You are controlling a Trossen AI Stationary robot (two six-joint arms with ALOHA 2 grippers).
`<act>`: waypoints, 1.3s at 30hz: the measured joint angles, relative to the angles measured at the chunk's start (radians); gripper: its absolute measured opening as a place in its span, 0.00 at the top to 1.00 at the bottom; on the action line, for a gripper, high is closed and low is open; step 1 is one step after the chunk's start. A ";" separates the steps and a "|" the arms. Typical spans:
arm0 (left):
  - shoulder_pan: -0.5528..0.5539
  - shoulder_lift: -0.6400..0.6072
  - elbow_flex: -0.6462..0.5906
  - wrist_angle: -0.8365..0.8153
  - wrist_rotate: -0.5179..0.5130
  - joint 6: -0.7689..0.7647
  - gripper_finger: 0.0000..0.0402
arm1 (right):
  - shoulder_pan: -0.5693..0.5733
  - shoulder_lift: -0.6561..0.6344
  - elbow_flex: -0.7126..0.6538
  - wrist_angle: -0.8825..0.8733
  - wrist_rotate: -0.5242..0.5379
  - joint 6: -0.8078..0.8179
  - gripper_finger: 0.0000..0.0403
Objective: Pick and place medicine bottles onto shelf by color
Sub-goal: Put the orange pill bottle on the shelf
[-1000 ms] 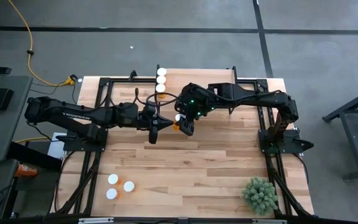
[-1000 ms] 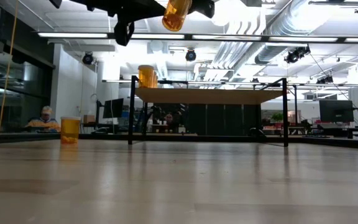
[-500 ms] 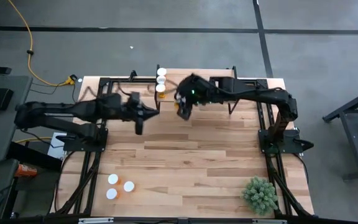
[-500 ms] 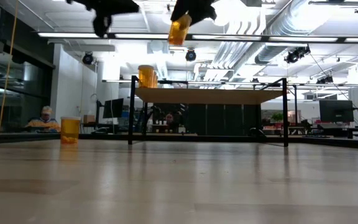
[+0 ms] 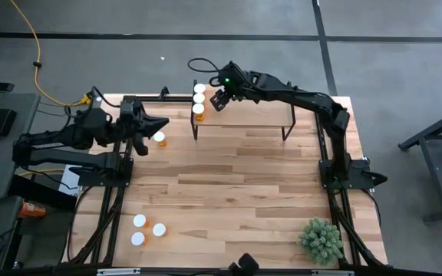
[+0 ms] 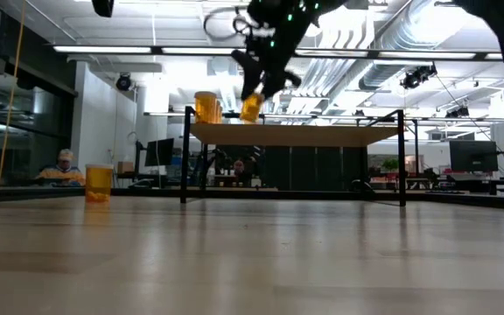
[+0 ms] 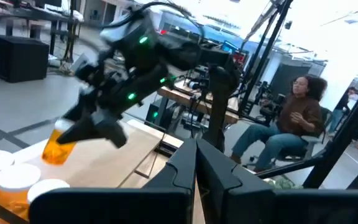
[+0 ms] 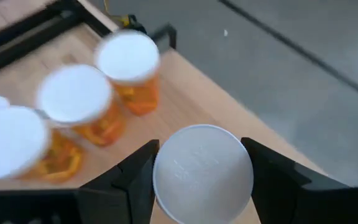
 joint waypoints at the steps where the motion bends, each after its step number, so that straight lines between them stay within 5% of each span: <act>1: 0.000 0.000 0.000 0.000 -0.001 0.000 1.00 | -0.006 0.014 0.000 0.001 -0.009 0.004 0.51; 26: 0.000 0.072 0.000 0.003 0.009 -0.027 1.00 | 0.000 0.064 0.000 0.089 -0.034 -0.060 0.51; 39: 0.000 0.072 0.000 0.003 0.009 -0.027 1.00 | -0.004 0.084 -0.002 0.123 -0.048 -0.044 0.37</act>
